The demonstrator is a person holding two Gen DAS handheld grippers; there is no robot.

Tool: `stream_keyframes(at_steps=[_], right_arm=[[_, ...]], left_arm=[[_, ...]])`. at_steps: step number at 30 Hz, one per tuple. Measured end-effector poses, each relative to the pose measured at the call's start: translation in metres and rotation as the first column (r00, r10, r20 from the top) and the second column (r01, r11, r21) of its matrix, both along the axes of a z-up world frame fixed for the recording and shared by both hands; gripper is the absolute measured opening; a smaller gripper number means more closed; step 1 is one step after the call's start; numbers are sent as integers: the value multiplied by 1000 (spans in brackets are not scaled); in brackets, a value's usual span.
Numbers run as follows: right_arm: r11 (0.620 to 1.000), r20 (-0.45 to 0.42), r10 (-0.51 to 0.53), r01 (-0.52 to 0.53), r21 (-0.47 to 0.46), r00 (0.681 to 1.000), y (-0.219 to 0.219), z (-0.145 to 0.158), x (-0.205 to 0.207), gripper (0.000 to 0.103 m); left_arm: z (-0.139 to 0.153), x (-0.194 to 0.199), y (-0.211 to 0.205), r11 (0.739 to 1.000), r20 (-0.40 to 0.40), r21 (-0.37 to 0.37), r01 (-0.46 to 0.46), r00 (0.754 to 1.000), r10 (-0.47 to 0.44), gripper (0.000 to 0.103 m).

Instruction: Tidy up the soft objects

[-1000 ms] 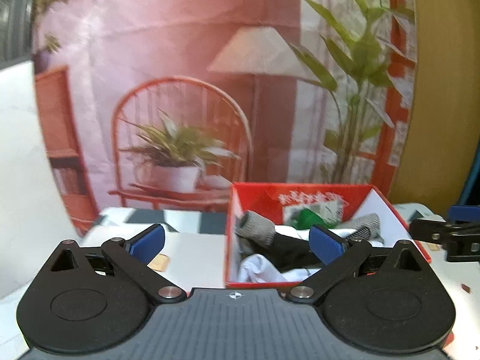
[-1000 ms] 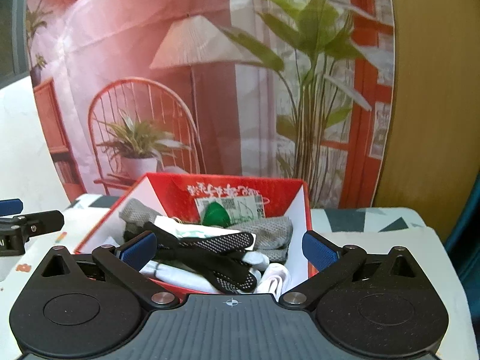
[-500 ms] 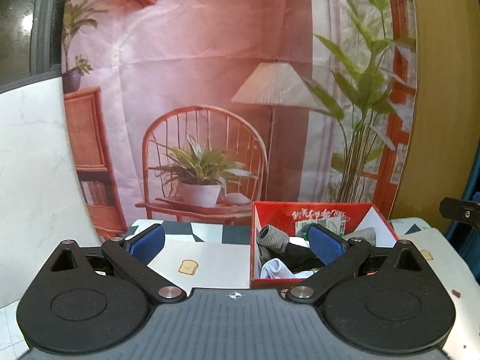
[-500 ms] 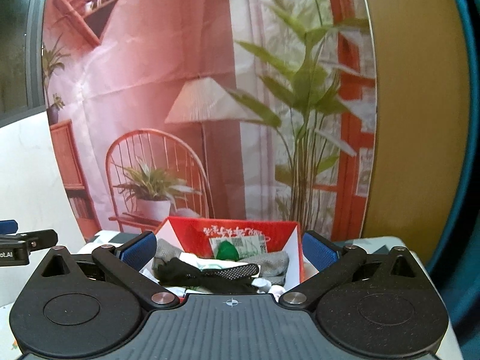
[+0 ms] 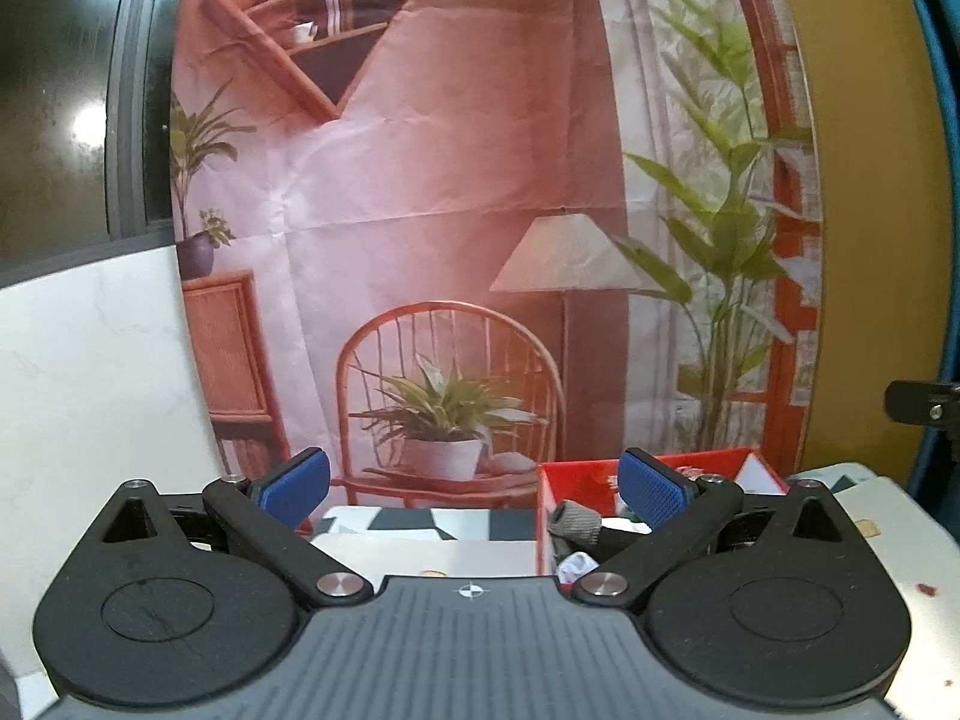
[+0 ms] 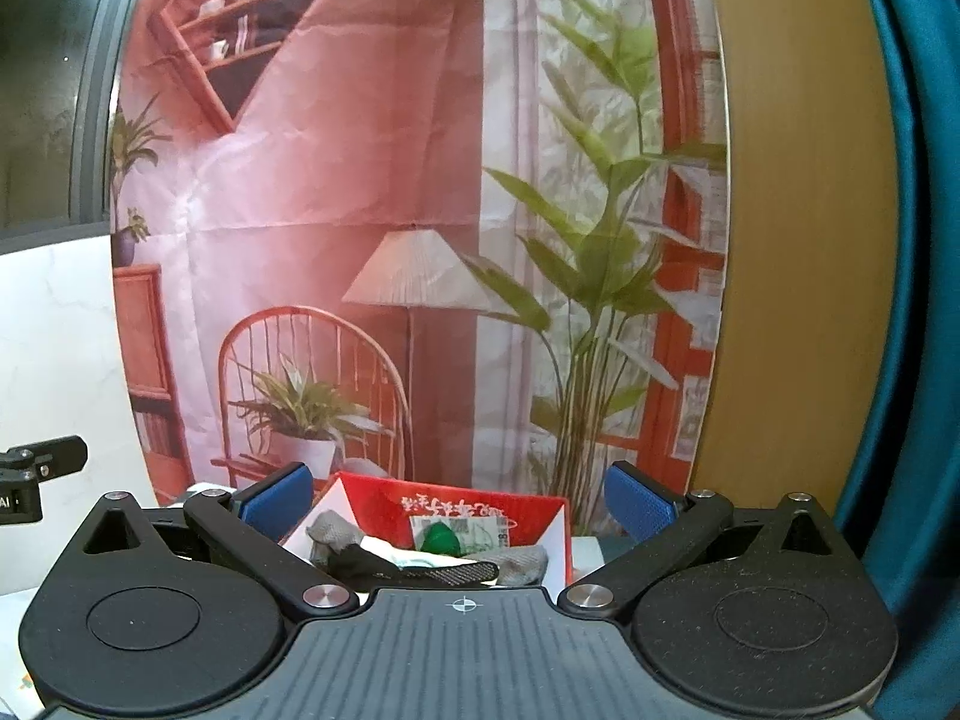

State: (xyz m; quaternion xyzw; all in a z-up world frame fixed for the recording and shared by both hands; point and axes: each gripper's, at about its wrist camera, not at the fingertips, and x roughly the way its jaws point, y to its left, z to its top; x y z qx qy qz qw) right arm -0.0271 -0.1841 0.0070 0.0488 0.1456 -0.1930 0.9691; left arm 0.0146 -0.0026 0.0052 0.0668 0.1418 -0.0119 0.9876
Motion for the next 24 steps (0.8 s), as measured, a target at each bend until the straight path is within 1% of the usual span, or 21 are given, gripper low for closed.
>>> stream_keyframes(at_steps=[7, 14, 24], right_arm=[[1000, 25, -2, 1, 22, 1000, 8, 4, -16, 103], [1000, 22, -6, 6, 19, 1000, 10, 4, -21, 103], [1000, 22, -10, 9, 30, 1000, 6, 2, -25, 103]], left_arm=[[2, -11, 4, 999, -2, -46, 18, 1000, -18, 103], [0, -12, 4, 998, 3, -61, 30, 1000, -30, 103], [-3, -12, 8, 995, -11, -88, 40, 999, -41, 103]])
